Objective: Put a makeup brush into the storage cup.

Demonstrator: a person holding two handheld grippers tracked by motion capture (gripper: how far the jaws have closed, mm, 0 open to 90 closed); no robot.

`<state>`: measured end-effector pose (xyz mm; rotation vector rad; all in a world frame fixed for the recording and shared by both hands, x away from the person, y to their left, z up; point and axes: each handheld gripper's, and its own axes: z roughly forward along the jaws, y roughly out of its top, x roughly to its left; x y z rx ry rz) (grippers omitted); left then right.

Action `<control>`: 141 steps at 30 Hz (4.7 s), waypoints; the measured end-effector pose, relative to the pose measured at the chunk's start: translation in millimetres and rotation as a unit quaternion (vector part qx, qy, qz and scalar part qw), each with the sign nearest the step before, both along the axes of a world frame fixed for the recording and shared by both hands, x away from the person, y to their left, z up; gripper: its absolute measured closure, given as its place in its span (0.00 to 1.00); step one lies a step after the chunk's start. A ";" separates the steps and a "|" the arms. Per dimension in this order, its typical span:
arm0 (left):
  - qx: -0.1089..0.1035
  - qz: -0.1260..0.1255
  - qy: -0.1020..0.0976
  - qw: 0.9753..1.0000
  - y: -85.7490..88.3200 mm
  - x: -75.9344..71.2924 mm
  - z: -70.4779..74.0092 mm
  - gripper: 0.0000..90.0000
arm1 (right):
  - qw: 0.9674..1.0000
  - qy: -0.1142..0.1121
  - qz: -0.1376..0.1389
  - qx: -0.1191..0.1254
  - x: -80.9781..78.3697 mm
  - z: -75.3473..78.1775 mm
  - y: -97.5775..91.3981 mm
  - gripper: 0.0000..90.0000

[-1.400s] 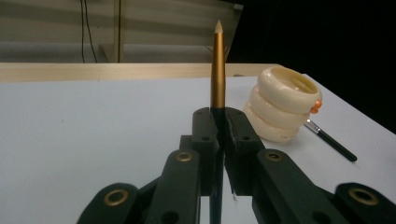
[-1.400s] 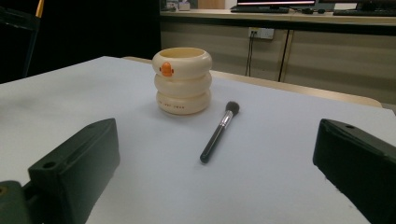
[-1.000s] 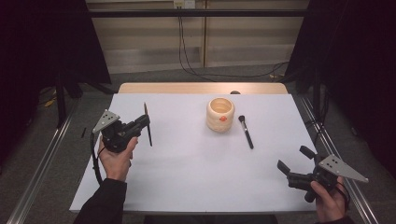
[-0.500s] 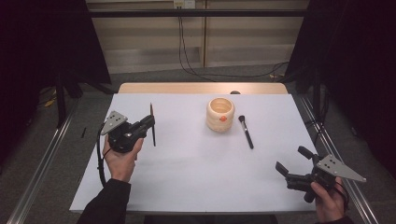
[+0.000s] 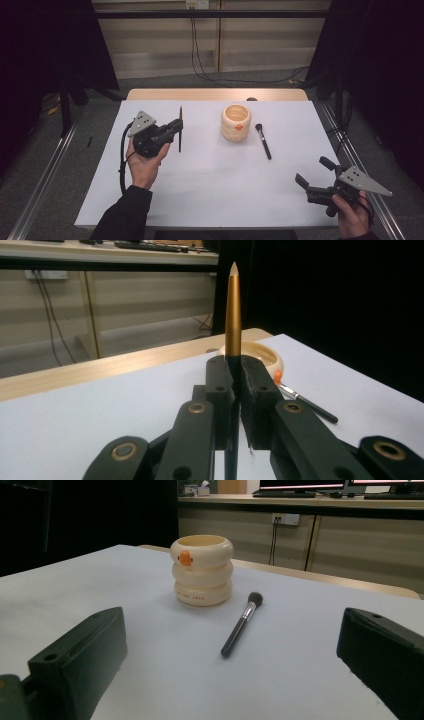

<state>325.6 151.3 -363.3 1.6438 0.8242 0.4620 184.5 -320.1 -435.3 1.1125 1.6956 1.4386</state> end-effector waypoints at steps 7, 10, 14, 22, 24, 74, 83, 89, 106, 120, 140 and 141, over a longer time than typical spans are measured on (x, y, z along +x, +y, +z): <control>-0.003 -0.020 0.000 1.000 -18.3 5.3 3.0 0.93 | 1.000 -0.001 0.001 -0.003 0.3 -0.2 -0.6 0.00; -0.004 -0.027 0.000 1.000 -25.6 6.8 4.4 0.93 | 1.000 0.000 0.000 -0.004 0.1 -0.2 -0.6 0.00; -0.004 -0.031 0.000 1.000 -34.4 10.2 5.9 0.93 | 1.000 0.001 0.002 -0.004 0.1 -0.2 -0.9 0.00; -0.010 -0.051 -0.004 0.999 -51.4 15.7 8.0 0.93 | 1.000 0.000 0.001 -0.003 0.4 -0.3 -0.4 0.00; -0.011 -0.056 -0.004 0.998 -55.1 17.7 7.9 0.93 | 1.000 0.001 0.002 -0.003 0.0 -0.1 -0.1 0.00; -0.012 -0.078 -0.003 0.997 -123.2 77.8 16.4 0.93 | 1.000 0.004 0.000 0.001 -0.2 -0.6 -1.9 0.00; -0.018 -0.073 -0.007 0.997 -130.3 91.5 19.2 0.93 | 1.000 0.000 -0.001 0.003 0.3 -1.0 -1.8 0.00; -0.019 -0.070 -0.010 0.997 -136.8 98.3 24.6 0.93 | 1.000 0.002 -0.002 0.003 0.6 -1.2 -1.7 0.00; -0.002 -0.063 -0.015 0.998 -153.1 117.2 17.0 0.93 | 1.000 0.009 0.004 0.009 0.1 -1.5 -2.3 0.00; -0.023 -0.064 -0.005 0.998 -153.0 123.0 -4.0 0.93 | 1.000 0.006 0.003 0.004 0.4 -2.1 -2.8 0.00; -0.004 -0.064 0.017 0.998 -153.5 123.3 -36.8 0.92 | 1.000 0.006 0.001 0.004 -0.2 -1.9 -2.3 0.00; -0.008 -0.067 0.016 0.998 -153.1 123.8 -37.9 0.92 | 1.000 0.006 0.001 0.003 -0.1 -2.0 -2.3 0.00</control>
